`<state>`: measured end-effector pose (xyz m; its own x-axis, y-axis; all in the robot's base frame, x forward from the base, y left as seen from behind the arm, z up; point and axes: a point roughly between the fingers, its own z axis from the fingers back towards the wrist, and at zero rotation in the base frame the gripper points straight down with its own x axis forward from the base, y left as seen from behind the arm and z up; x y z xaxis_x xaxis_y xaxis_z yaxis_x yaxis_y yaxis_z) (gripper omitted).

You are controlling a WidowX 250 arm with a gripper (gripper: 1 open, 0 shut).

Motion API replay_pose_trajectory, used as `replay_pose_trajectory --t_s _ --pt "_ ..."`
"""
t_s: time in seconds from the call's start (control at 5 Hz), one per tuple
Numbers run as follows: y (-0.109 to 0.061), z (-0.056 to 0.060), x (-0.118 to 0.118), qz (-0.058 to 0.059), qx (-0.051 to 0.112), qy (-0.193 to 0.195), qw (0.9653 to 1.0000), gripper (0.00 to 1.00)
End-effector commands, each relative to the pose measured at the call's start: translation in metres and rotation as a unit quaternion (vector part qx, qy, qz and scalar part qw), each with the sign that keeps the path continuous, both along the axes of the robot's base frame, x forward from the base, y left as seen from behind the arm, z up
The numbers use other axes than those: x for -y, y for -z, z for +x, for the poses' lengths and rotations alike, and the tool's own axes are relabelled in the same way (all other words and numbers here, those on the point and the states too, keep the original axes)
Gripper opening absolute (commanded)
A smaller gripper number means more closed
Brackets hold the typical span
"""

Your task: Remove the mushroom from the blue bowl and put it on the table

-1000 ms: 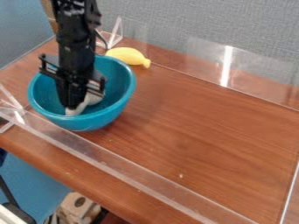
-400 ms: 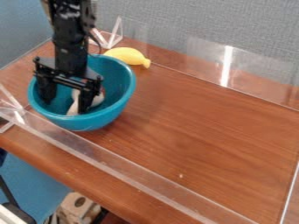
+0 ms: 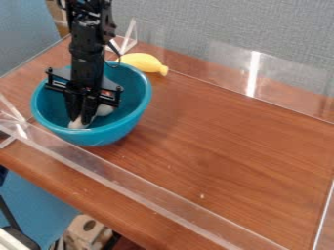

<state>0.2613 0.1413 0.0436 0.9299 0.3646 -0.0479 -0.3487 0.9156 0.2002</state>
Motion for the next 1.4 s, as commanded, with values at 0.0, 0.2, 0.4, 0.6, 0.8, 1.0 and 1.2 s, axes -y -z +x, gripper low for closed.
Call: replay_pose_trajectory --t_s 0.0,0.2,0.4,0.6,0.8,1.0,1.2 --pt "-0.008 0.013 -0.004 0.009 0.023 -0.007 0.9997 0.00" --pt "-0.011 0.018 -0.002 0.006 0.025 -0.008 0.9996 0.00" --pt "-0.014 0.022 0.000 0.004 0.027 -0.007 0.9996 0.00" --pt "-0.022 0.020 0.006 0.003 0.030 -0.039 0.9988 0.00" --pt "-0.030 0.018 0.012 0.002 0.032 -0.072 0.9969 0.00" --pt "-0.043 0.012 0.016 -0.001 0.035 -0.069 0.9970 0.00" --pt "-0.055 0.004 0.021 -0.004 0.036 -0.064 0.9973 0.00"
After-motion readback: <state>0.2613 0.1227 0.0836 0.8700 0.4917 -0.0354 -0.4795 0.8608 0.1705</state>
